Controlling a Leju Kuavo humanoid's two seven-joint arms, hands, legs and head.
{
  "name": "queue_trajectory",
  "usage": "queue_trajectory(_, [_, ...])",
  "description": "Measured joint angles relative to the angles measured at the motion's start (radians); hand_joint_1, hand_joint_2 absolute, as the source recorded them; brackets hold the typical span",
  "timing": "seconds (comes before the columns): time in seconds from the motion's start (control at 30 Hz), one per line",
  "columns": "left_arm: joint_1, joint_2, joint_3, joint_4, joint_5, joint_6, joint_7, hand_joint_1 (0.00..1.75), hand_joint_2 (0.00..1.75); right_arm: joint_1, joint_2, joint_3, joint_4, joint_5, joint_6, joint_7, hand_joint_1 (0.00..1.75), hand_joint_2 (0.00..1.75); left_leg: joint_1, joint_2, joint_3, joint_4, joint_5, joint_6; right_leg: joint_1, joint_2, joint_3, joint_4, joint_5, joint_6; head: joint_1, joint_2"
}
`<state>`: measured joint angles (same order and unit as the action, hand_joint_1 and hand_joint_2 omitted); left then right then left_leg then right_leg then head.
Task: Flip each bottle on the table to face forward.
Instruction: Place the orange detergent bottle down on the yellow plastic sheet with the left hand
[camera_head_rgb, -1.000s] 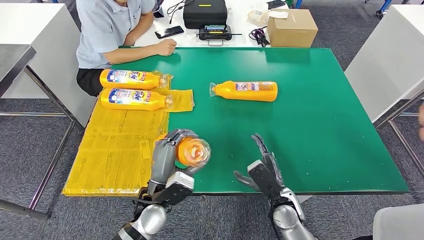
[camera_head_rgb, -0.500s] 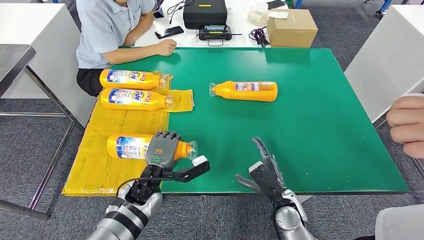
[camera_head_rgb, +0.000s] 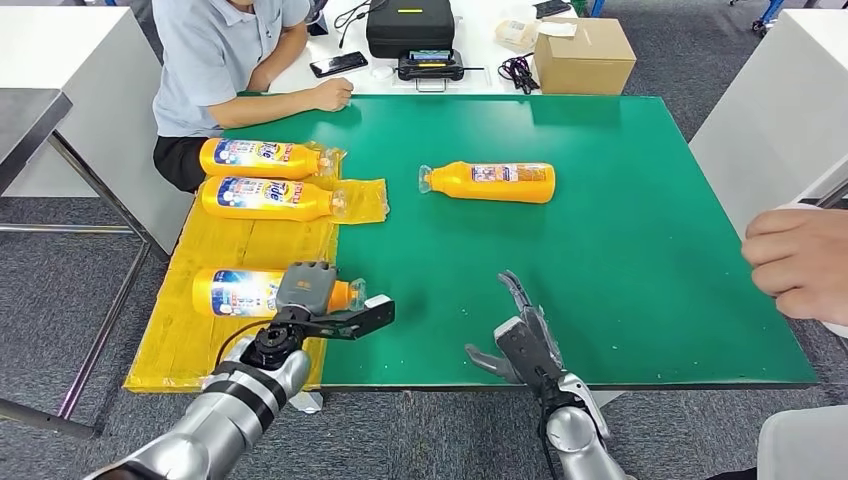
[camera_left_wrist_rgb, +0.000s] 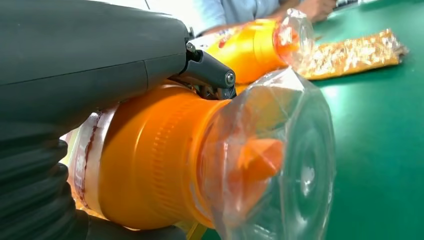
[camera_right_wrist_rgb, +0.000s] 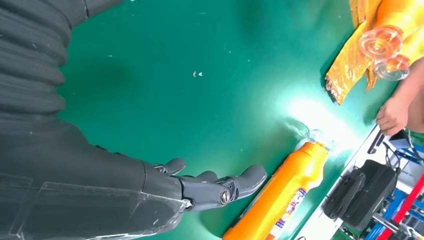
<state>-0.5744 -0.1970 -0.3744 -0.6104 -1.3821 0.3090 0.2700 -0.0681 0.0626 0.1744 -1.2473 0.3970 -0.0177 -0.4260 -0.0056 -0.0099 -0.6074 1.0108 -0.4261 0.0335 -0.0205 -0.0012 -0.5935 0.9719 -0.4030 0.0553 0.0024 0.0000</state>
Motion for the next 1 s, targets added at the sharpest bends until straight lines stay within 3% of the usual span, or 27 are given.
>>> queue_trajectory(0.03, [-0.011,-0.001,0.005,0.015,0.01,-0.011,-0.008,0.32,1.75,-0.003,0.001,-0.001,0.004,-0.004,0.002,-0.001,0.0,1.75,0.0,0.0,0.001,0.0,0.0,0.0,0.0,0.0,0.001,0.0,0.0,0.0,0.0,0.0])
queue_trajectory(0.07, [-0.021,-0.002,0.01,0.029,0.021,-0.022,-0.017,0.21,1.75,-0.007,0.002,-0.002,0.008,-0.007,0.005,-0.002,0.0,1.75,0.0,0.0,0.001,0.0,0.0,0.0,0.0,0.0,0.001,0.0,0.0,0.0,0.0,0.0])
queue_trajectory(0.17, [-0.043,-0.006,0.026,0.062,0.051,-0.044,-0.038,0.13,1.75,-0.015,0.004,-0.01,0.019,-0.016,0.012,-0.005,0.0,1.75,0.0,0.0,0.003,0.0,0.0,0.0,0.0,0.0,0.003,0.0,0.0,0.0,0.0,0.0])
queue_trajectory(0.5, [-0.063,-0.009,0.068,0.11,0.11,-0.047,-0.064,0.0,1.75,-0.022,0.008,-0.022,0.046,-0.024,0.022,-0.01,0.0,1.75,0.0,0.0,0.005,0.0,0.0,0.0,0.0,0.0,0.005,0.0,0.0,0.0,0.0,0.0])
queue_trajectory(1.0, [-0.071,-0.012,0.098,0.129,0.143,-0.04,-0.093,0.0,1.75,-0.037,0.009,-0.024,0.067,-0.026,0.027,-0.014,0.0,1.75,0.0,-0.001,0.006,0.0,0.001,0.0,0.0,0.0,0.006,0.0,0.0,0.0,0.0,0.0])
